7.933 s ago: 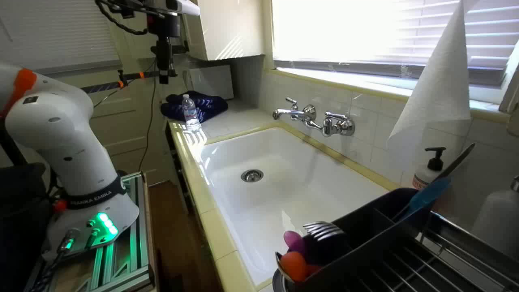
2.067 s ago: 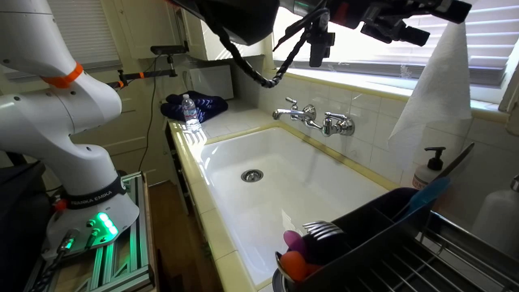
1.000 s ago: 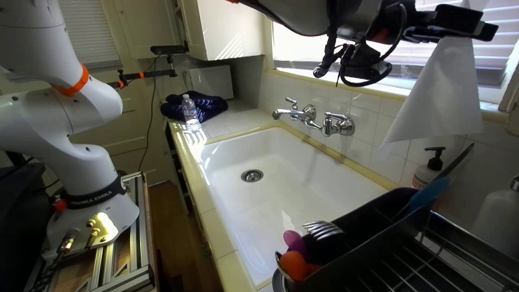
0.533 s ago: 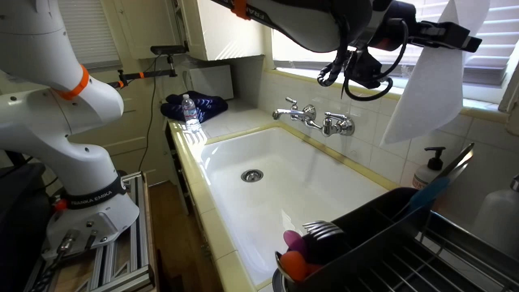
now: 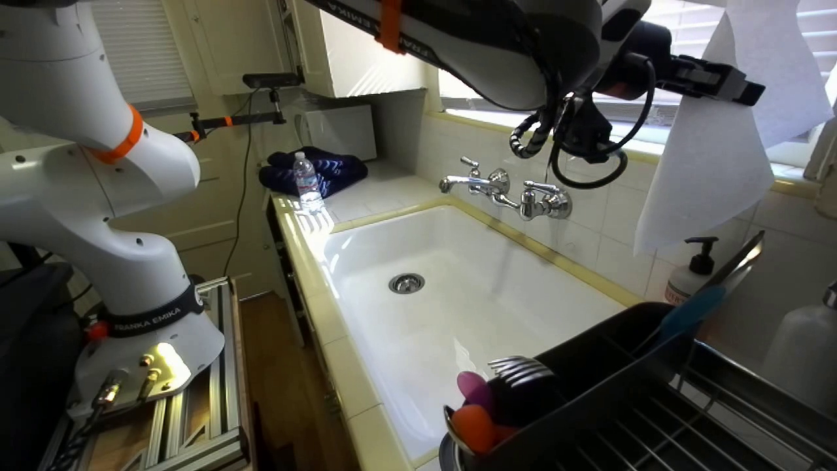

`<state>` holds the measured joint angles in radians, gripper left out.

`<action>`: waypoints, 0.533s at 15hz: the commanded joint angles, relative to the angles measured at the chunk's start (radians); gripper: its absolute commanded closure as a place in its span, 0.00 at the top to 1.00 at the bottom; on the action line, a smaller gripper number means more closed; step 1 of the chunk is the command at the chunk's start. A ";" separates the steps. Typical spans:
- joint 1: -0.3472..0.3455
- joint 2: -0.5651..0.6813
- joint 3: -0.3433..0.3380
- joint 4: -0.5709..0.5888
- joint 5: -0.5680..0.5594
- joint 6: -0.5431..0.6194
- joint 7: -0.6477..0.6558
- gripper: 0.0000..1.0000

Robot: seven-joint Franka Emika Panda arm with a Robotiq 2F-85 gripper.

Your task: Get a piece of paper towel on the right

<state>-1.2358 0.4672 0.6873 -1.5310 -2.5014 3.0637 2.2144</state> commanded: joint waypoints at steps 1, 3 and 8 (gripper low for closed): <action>0.003 -0.010 -0.032 -0.052 0.076 -0.021 0.021 0.00; 0.015 -0.019 -0.063 -0.073 0.156 -0.023 0.012 0.00; 0.052 -0.053 -0.140 -0.132 0.454 -0.022 -0.041 0.00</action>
<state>-1.2110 0.4628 0.6004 -1.5943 -2.2159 3.0620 2.1994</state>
